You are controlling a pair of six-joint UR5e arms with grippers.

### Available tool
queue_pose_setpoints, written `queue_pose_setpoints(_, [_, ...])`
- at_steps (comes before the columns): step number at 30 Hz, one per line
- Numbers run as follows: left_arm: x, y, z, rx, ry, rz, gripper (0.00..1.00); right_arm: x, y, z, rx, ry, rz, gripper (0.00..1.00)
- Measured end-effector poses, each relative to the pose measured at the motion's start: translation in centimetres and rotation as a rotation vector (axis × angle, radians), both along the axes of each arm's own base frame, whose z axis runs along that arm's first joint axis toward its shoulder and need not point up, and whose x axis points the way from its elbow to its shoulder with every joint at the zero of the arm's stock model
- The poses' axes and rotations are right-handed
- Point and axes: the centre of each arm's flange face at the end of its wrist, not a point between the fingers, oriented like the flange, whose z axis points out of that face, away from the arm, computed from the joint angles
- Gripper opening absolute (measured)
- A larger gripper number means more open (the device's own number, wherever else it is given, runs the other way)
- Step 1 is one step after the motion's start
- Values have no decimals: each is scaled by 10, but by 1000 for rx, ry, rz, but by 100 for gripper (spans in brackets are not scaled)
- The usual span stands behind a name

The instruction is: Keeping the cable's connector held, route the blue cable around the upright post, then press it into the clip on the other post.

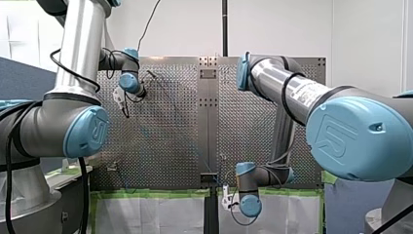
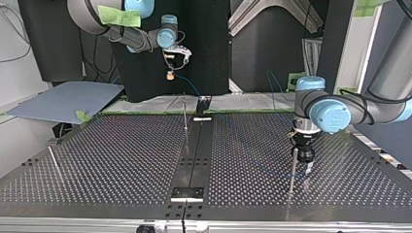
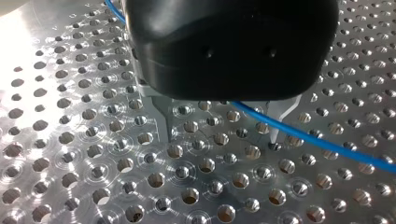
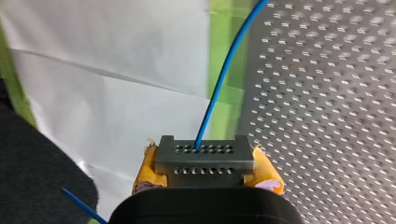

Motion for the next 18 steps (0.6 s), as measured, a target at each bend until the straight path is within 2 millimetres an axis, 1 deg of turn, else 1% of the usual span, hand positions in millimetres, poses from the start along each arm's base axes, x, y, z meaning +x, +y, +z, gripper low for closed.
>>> queue_pose_setpoints(12, [0,1,0,-6,1,3,100,-7,6,52,-102,-46,2,0])
queue_pose_setpoints(15, [0,2,0,-9,2,7,100,-10,10,60,-120,-59,4,0])
queue_pose_setpoints(18, [-1,3,-1,-23,6,20,100,-14,14,63,-131,-73,5,0])
